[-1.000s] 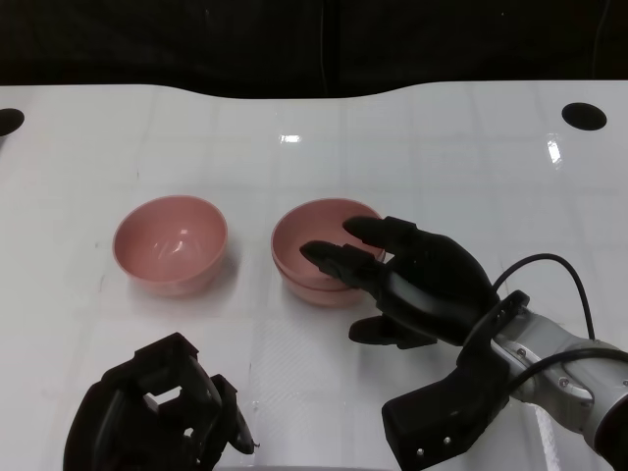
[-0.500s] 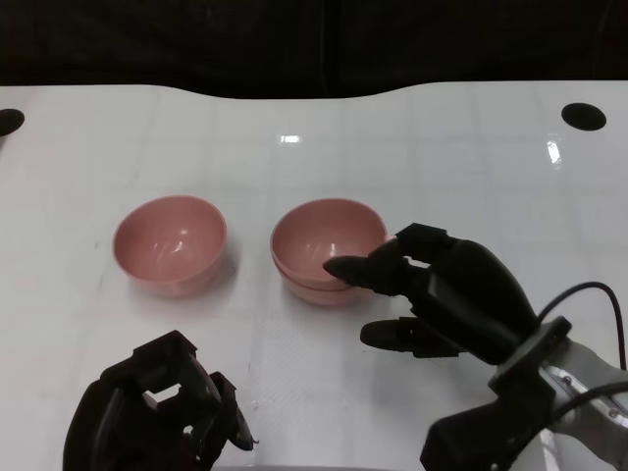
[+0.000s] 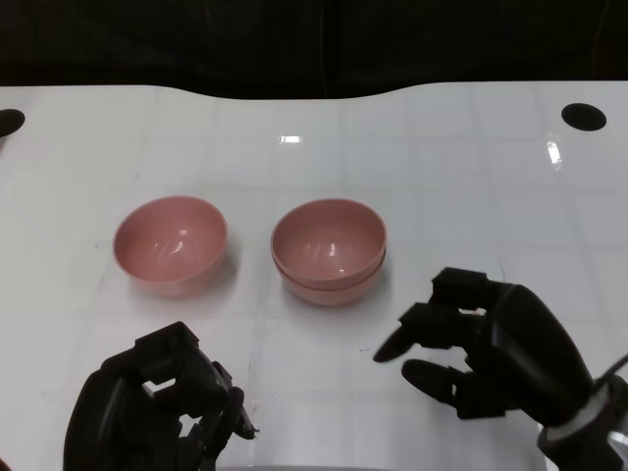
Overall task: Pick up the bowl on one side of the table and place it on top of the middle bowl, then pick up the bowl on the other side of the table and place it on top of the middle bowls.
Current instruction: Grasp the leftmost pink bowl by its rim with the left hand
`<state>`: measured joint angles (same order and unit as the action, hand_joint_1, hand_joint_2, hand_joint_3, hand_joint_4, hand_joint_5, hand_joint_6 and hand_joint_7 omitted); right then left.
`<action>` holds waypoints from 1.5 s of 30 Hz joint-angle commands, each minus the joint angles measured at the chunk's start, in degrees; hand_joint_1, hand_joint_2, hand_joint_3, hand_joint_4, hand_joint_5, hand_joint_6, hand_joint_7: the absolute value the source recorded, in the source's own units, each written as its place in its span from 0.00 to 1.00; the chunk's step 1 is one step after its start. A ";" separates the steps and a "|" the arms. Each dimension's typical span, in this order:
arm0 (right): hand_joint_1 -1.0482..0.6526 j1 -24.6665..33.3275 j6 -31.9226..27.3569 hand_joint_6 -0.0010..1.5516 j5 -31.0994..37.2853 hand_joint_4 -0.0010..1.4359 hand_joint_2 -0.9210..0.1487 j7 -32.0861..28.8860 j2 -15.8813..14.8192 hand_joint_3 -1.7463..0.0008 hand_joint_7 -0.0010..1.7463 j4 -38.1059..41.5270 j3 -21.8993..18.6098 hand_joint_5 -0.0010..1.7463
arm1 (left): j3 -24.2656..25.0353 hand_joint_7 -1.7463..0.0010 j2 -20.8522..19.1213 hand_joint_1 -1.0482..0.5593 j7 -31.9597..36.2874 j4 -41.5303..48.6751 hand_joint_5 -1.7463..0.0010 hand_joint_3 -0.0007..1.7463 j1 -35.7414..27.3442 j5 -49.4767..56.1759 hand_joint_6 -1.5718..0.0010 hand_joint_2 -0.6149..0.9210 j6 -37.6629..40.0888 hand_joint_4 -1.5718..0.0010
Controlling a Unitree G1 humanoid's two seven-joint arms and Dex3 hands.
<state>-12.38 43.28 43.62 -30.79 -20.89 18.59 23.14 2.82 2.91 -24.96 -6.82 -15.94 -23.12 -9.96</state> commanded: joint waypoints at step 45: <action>0.49 22.27 -14.02 0.51 -45.64 0.63 0.51 41.08 8.86 0.20 0.89 -17.82 -12.41 1.00 | -3.67 1.00 -21.23 0.38 24.51 -5.52 0.85 0.00 18.36 70.51 0.69 0.95 3.98 0.69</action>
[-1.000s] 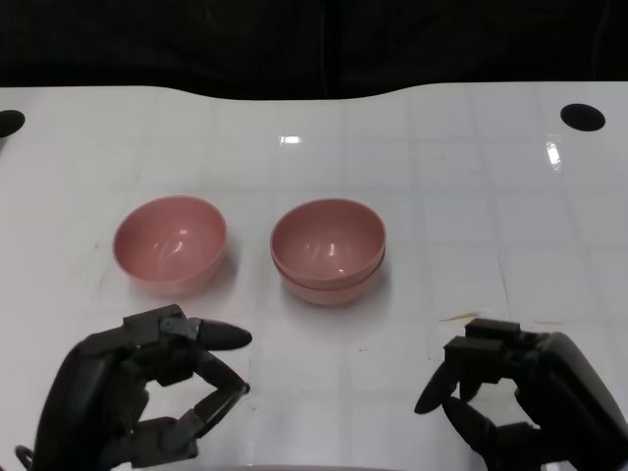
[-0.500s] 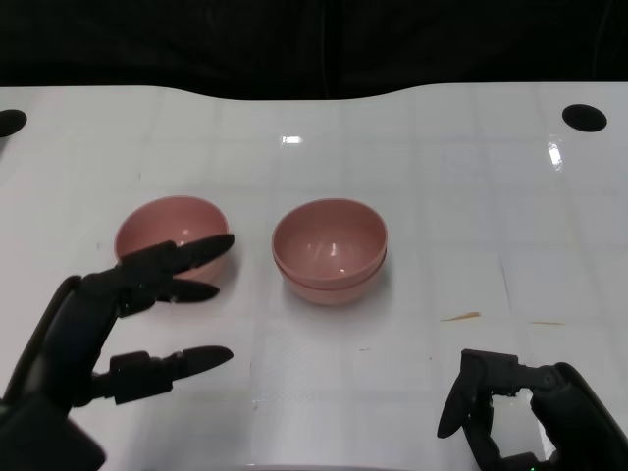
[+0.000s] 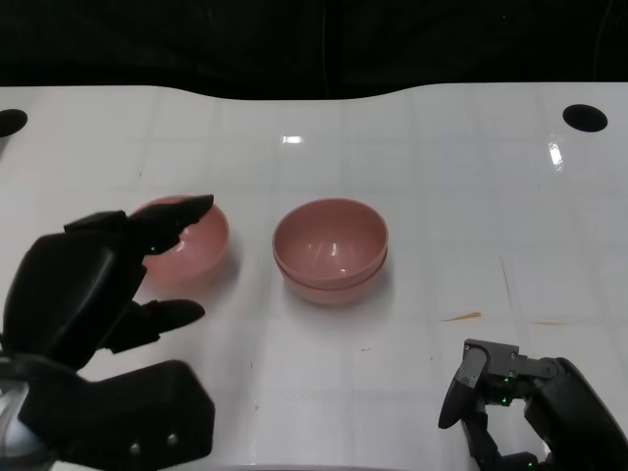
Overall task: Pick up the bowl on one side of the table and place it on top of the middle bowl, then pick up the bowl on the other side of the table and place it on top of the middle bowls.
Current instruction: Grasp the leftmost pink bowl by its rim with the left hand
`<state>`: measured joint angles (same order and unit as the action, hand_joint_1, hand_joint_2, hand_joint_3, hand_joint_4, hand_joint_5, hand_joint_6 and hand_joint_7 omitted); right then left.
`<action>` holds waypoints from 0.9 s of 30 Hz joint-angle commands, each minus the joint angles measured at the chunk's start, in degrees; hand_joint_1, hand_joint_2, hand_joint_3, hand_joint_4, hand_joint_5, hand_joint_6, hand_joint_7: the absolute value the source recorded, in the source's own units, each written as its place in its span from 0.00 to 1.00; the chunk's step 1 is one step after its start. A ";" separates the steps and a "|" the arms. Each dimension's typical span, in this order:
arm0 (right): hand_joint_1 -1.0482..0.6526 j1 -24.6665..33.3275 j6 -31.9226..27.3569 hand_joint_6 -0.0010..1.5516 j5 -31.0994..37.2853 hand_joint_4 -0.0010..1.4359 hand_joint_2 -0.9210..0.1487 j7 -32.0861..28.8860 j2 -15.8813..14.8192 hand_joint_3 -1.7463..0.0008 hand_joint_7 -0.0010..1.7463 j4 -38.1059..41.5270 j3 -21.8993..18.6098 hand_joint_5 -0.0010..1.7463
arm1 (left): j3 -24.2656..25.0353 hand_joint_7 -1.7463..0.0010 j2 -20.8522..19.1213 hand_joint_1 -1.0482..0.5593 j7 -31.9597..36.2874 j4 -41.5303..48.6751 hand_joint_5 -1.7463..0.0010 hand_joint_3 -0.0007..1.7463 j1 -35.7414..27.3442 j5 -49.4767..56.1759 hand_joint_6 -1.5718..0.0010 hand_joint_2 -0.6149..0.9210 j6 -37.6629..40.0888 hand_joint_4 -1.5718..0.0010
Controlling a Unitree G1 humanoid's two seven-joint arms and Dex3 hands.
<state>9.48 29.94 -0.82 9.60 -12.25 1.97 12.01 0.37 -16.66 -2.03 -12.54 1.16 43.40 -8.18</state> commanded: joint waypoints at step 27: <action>0.49 1.19 -3.18 0.51 -1.13 0.62 0.49 3.13 3.30 0.24 0.88 -3.62 -4.24 1.00 | -18.92 1.00 -4.55 0.34 -0.65 25.64 0.95 0.01 18.84 15.19 0.67 0.98 16.49 0.56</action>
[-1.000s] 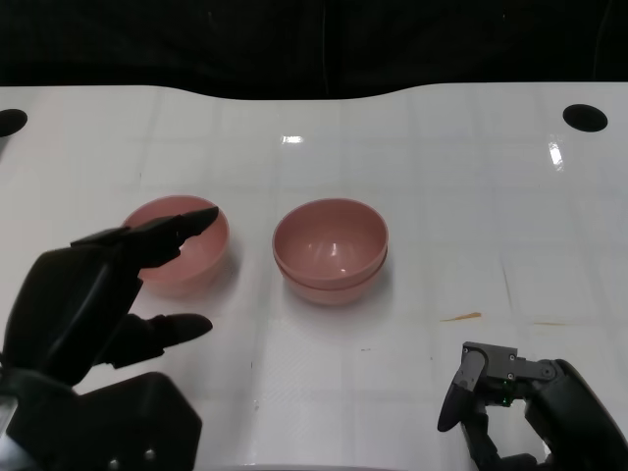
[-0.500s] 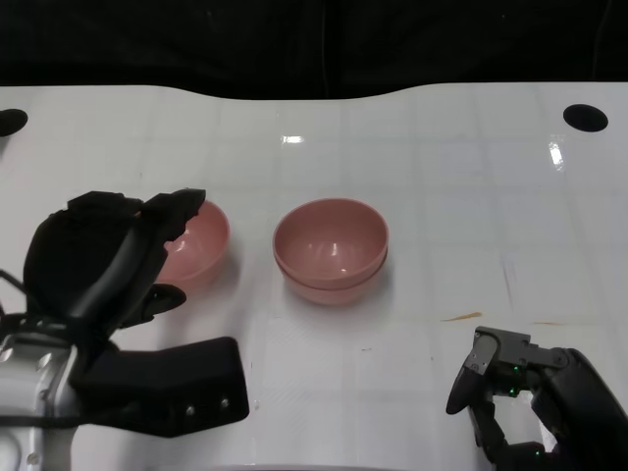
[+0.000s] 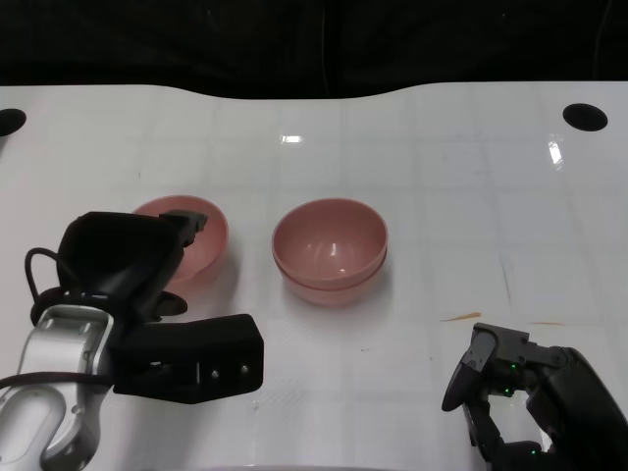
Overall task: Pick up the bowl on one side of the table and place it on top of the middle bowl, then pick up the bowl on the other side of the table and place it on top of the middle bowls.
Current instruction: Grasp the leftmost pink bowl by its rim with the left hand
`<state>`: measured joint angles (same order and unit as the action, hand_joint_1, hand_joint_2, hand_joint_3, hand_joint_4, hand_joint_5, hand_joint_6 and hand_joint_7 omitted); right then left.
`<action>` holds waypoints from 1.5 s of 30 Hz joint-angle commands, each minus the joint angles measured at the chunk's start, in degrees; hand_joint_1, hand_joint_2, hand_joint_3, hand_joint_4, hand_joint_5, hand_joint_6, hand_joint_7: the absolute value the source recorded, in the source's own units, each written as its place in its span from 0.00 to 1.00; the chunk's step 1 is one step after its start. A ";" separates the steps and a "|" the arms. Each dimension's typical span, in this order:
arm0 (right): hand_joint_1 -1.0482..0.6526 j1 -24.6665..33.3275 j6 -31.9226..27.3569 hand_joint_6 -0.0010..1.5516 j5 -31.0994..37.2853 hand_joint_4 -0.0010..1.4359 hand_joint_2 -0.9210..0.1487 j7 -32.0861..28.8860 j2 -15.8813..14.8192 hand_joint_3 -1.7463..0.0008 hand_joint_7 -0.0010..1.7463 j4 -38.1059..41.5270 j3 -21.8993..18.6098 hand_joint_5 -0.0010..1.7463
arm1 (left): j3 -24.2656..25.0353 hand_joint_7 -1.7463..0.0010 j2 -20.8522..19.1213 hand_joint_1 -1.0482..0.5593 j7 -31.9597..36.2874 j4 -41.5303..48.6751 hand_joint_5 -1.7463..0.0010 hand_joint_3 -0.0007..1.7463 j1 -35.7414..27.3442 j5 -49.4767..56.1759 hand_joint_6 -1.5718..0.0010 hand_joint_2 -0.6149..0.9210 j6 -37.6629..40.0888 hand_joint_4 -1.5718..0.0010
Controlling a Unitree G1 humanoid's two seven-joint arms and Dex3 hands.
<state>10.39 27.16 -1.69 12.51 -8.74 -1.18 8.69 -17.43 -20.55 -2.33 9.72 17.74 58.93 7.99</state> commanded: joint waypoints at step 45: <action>0.49 0.66 -0.92 0.51 0.43 0.61 0.48 1.07 1.30 0.23 0.87 -0.86 -1.80 1.00 | -8.18 0.37 -0.91 0.46 28.45 29.64 0.00 0.04 15.77 -7.92 0.50 1.00 -10.55 0.44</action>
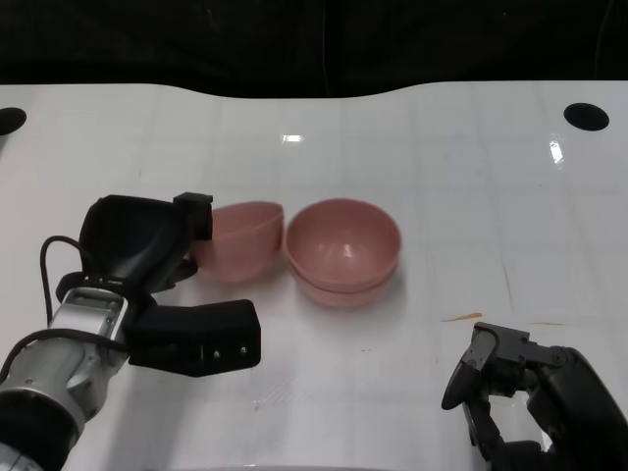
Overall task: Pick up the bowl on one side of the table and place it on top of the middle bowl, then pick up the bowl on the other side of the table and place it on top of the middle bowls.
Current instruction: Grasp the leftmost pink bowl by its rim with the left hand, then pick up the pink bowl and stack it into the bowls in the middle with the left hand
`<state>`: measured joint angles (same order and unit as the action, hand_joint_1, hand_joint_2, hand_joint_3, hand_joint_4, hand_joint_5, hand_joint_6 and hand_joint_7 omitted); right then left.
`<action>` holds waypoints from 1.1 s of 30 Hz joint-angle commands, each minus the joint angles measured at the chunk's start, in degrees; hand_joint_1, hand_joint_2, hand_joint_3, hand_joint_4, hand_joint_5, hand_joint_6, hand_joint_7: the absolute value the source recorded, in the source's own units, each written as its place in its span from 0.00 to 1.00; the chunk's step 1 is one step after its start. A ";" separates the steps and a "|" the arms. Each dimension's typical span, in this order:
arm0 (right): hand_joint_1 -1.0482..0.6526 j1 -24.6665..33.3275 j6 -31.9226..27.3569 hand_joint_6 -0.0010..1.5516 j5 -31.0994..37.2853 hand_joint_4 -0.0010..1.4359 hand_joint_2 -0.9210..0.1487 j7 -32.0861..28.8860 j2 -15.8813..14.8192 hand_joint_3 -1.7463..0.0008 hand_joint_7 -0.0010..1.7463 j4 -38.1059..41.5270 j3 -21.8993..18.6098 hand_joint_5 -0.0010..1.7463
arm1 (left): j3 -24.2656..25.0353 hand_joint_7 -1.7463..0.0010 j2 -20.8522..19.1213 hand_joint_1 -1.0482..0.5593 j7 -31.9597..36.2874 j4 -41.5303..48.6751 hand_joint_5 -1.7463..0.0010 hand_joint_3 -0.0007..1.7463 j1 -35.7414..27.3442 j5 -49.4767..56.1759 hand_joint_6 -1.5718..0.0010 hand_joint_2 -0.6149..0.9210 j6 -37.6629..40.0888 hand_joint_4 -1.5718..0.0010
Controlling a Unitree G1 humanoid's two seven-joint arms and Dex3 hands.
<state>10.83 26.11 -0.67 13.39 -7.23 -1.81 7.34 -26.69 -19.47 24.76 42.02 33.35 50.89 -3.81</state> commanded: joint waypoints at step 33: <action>0.49 -0.18 0.07 0.51 -0.80 0.61 0.47 1.25 -0.04 0.24 0.87 0.46 -0.81 1.00 | 3.22 0.11 -4.49 0.47 0.89 -21.36 0.00 0.05 0.85 1.91 0.51 0.99 -4.67 0.41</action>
<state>10.80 25.92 -0.84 14.48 -6.93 -1.63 7.08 -23.76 -24.03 24.76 21.17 33.34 52.98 -8.02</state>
